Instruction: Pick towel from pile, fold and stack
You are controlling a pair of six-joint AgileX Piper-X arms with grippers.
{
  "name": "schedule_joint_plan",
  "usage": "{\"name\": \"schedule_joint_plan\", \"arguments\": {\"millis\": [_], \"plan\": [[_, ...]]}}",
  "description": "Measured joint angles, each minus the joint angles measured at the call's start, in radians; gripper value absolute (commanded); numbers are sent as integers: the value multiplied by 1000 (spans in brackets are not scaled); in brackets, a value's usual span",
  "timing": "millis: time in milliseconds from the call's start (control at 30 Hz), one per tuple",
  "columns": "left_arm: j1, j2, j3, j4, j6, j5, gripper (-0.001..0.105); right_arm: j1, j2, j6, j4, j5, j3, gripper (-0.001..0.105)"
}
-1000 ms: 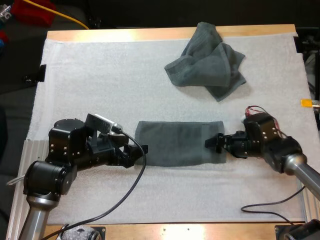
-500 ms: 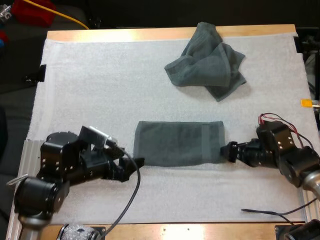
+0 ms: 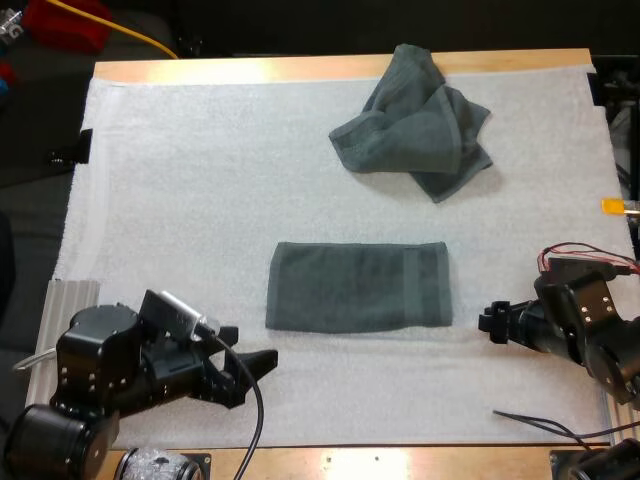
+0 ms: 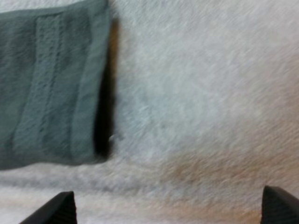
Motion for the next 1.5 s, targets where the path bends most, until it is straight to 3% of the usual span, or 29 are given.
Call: {"name": "schedule_joint_plan", "arguments": {"millis": [433, 700, 900, 1233, 1367, 1500], "plan": [[0, -23, 0, 53, 0, 0, 70, 0, 51, -70, -78, 35, 0, 75], [0, -23, 0, 55, 0, 0, 70, -1, 162, -84, -163, -28, 0, 75], [0, -23, 0, 55, 0, 0, 70, -94, 252, -84, -242, -205, 0, 75], [0, -23, 0, 60, 0, 0, 70, -288, 413, -84, -377, -613, 0, 75], [0, -23, 0, 78, 0, 0, 70, -294, 491, -77, -429, -728, -1, 75], [0, -23, 0, 92, 0, 0, 70, -294, 562, -34, -492, -759, -1, 75]]}}
